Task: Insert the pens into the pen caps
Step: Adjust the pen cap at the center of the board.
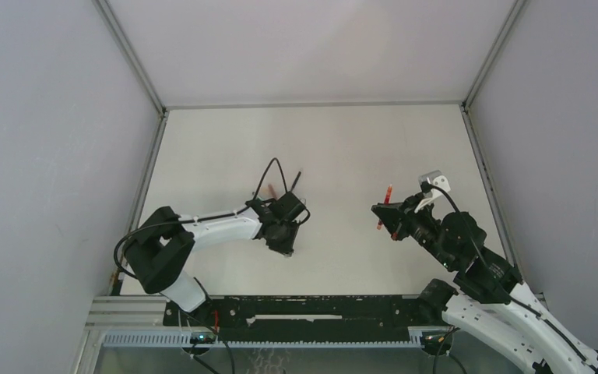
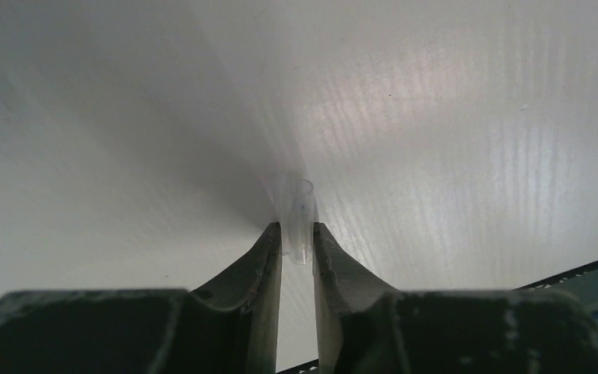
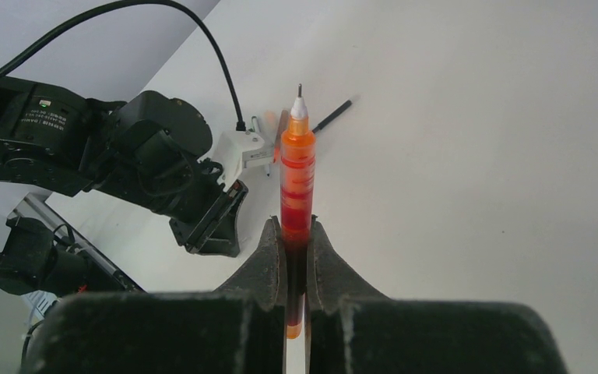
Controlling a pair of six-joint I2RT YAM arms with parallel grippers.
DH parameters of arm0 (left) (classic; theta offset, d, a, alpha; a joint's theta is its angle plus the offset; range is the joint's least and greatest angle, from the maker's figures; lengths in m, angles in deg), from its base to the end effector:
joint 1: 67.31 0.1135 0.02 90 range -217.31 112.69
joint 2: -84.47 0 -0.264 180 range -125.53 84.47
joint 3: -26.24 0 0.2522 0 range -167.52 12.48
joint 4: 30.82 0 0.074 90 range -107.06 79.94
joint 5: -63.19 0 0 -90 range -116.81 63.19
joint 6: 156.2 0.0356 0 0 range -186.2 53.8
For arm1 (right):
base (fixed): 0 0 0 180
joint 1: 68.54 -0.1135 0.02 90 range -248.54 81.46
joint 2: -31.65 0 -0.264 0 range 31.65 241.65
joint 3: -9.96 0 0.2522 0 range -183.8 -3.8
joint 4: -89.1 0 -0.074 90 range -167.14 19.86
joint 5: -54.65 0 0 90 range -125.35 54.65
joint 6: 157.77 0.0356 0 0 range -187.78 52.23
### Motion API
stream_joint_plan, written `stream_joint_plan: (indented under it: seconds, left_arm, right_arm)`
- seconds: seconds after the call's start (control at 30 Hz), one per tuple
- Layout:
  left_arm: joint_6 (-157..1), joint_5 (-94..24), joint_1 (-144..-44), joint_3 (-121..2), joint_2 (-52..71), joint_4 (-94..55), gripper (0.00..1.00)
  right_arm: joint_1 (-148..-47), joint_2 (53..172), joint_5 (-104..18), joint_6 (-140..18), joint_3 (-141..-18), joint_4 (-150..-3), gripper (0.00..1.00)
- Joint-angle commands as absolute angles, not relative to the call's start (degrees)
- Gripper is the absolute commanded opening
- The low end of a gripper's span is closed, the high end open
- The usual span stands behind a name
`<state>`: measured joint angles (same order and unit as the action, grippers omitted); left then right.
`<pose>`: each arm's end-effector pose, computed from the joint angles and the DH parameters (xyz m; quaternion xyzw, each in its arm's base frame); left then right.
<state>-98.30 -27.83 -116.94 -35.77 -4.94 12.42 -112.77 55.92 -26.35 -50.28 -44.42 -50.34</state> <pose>0.1793 -0.2118 0.1580 0.1517 0.9740 -0.1166 0.1214 0.0790 0.0691 0.3287 -0.1283 0.7570 0.2754 0.5784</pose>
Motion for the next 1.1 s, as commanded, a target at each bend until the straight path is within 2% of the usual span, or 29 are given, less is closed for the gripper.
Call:
stream_joint_plan:
  seconds: [0.0,0.1,0.33,0.47,0.53,0.67,0.73,0.93,1.07]
  left_arm:
    - [-93.01,-21.66,-118.46,-40.97,-7.96,20.56,0.24]
    - [-92.40,-18.45,-119.96,-42.88,-9.82,22.96,0.28]
    - [-93.66,-15.41,-121.83,-44.08,-13.01,24.21,0.44]
    - [-94.02,-14.58,-122.31,-43.80,-13.76,24.11,0.45]
    - [-94.03,-14.31,-122.46,-43.70,-14.16,24.14,0.42]
    - [-93.76,-14.10,-122.60,-43.75,-14.99,23.66,0.26]
    - [-93.69,-14.13,-122.60,-43.98,-14.86,23.49,0.22]
    - [-92.75,-15.58,-122.60,-44.28,-12.85,22.12,0.19]
    - [-92.08,-17.69,-122.60,-43.16,-9.56,20.02,0.21]
  right_arm:
    - [-112.32,56.74,-26.98,-49.27,-44.11,-53.03,0.00]
    - [-112.23,56.40,-27.20,-48.86,-43.45,-53.82,0.00]
    - [-112.20,55.76,-26.84,-49.30,-43.35,-53.62,0.00]
    - [-112.05,55.65,-26.84,-49.31,-43.35,-53.50,0.00]
    - [-112.05,55.72,-26.99,-49.24,-43.35,-53.57,0.00]
    - [-112.04,55.82,-27.24,-49.16,-43.35,-53.74,0.00]
    - [-112.07,55.74,-27.18,-49.15,-43.35,-53.76,0.00]
    - [-112.01,55.81,-27.08,-49.12,-43.35,-53.50,0.00]
    - [-111.96,55.82,-27.00,-49.22,-43.35,-53.37,0.00]
